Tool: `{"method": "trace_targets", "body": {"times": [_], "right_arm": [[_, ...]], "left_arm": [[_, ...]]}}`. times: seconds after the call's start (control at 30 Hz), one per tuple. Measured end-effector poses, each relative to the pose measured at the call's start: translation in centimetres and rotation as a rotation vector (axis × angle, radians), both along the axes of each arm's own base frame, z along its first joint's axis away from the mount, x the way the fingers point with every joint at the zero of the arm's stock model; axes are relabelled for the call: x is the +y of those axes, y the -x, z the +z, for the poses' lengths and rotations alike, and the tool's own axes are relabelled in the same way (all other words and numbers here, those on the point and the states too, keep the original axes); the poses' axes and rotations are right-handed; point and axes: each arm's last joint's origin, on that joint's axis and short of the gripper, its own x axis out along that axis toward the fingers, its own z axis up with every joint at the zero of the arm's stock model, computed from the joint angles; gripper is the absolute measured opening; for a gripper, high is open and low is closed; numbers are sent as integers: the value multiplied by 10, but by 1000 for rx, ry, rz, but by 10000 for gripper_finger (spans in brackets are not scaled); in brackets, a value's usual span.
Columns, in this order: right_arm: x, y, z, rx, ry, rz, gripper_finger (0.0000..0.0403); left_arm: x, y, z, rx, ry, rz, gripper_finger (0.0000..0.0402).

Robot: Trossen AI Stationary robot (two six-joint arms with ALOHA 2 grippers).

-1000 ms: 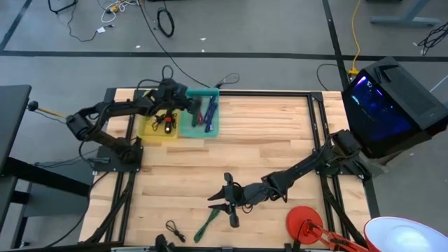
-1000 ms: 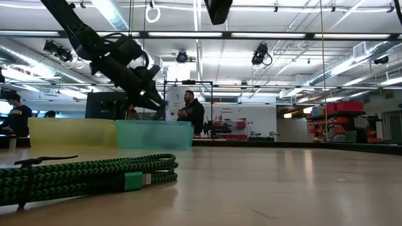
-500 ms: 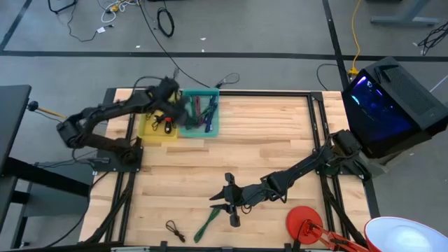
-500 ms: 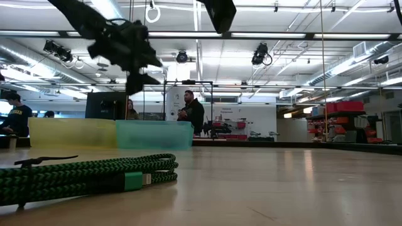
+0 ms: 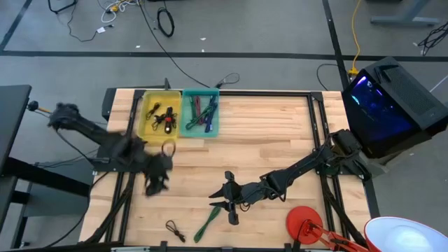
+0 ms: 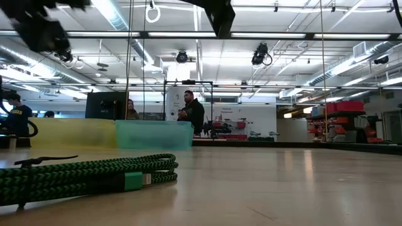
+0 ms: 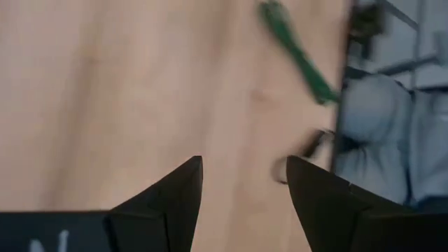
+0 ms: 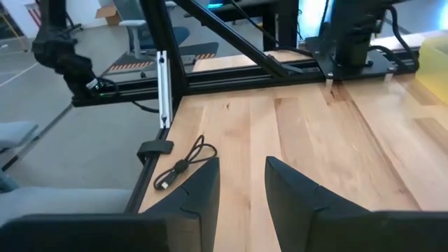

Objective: Pick & Place USB Port
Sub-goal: Put the black charger cable into the yellow bin

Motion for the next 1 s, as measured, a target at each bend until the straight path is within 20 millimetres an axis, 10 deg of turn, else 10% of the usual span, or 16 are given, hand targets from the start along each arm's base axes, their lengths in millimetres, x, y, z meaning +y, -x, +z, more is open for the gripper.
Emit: {"method": "trace_targets", "body": {"times": [0.43,1.0], "right_arm": [[2,1,0,16,-72,-17,116],[21,11,0,17,-97,-3,116]], "left_arm": [[-138,2,-55,-53,-31,-199,211],[-206,-49,-70,-60,-206,-418,211]]}}
